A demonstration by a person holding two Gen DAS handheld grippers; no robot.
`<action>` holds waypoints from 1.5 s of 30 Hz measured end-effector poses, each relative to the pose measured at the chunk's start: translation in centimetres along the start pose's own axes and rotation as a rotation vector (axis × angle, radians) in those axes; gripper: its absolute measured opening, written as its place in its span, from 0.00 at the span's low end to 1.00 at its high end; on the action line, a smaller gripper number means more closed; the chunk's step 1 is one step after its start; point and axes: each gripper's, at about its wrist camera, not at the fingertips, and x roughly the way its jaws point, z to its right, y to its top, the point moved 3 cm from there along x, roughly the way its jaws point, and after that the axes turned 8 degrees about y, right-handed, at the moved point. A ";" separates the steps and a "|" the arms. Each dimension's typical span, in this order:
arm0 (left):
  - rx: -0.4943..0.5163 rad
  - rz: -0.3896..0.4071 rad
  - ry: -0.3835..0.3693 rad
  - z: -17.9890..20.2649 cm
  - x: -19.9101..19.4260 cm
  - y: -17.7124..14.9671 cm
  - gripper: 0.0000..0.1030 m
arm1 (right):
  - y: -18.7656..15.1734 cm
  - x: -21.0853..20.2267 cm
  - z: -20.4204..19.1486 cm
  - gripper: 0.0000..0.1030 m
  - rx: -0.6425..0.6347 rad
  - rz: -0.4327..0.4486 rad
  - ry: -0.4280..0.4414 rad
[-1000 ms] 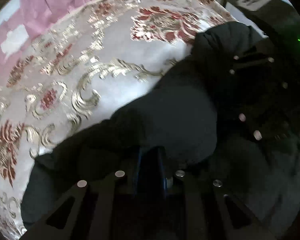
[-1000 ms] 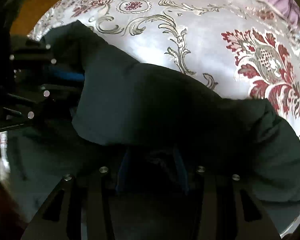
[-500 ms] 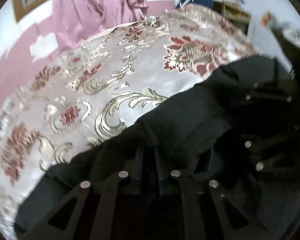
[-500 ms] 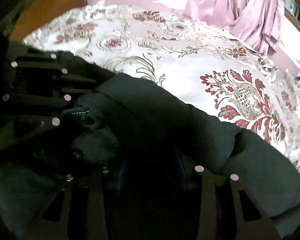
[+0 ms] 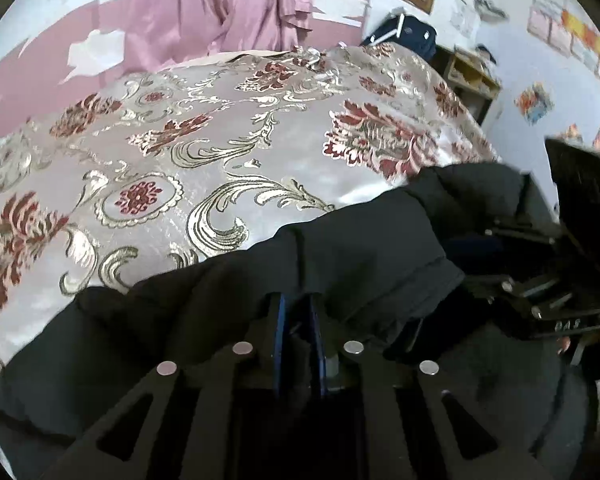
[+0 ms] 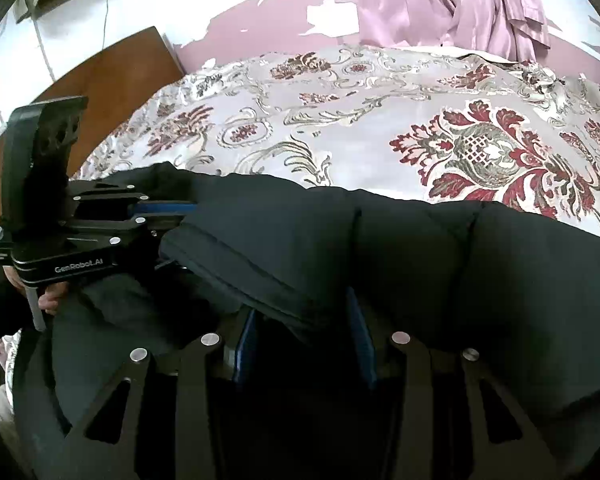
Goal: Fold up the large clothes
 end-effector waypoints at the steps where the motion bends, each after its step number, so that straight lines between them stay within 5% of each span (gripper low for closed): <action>1: -0.021 -0.001 -0.012 -0.2 -0.3 0.0 0.16 | 0.0 -0.9 -0.3 0.43 0.000 0.006 0.006; 5: -0.080 0.015 -0.023 -0.8 -1.6 -0.1 0.24 | 0.1 -4.0 -1.1 0.53 0.004 0.066 0.009; 11: -0.034 0.012 0.050 0.3 -1.1 -0.3 0.27 | 3.2 -6.2 -0.1 0.54 0.118 0.152 -0.035; 16: -0.036 0.001 0.022 -0.2 -0.9 -0.6 0.27 | 4.3 -0.2 -0.2 0.54 0.121 -0.047 -0.073; 20: 0.008 -0.017 0.020 0.1 0.1 -1.4 0.28 | 2.8 1.9 -0.2 0.54 0.069 -0.094 -0.097; 27: 0.040 -0.033 0.066 0.7 1.9 -1.4 0.28 | 1.5 3.4 -0.4 0.54 -0.016 -0.062 -0.146; 32: -0.004 -0.004 0.063 0.4 -0.7 -1.2 0.30 | 1.4 0.4 -1.2 0.54 -0.015 0.001 -0.107; 35: -0.119 0.044 0.049 -0.4 -3.1 -1.1 0.39 | 1.2 -2.1 -1.7 0.54 -0.001 0.048 -0.107; 37: -0.188 0.082 0.063 -0.8 -4.6 -1.1 0.65 | 1.1 -3.9 -2.1 0.54 0.005 0.087 -0.112; 39: -0.247 0.120 0.088 -1.2 -6.1 -1.2 0.76 | 1.0 -5.4 -2.5 0.54 0.002 0.103 -0.132; 45: -0.372 0.146 0.126 -1.4 -10.3 -1.8 0.84 | 0.5 -9.9 -3.4 0.68 0.014 0.160 -0.170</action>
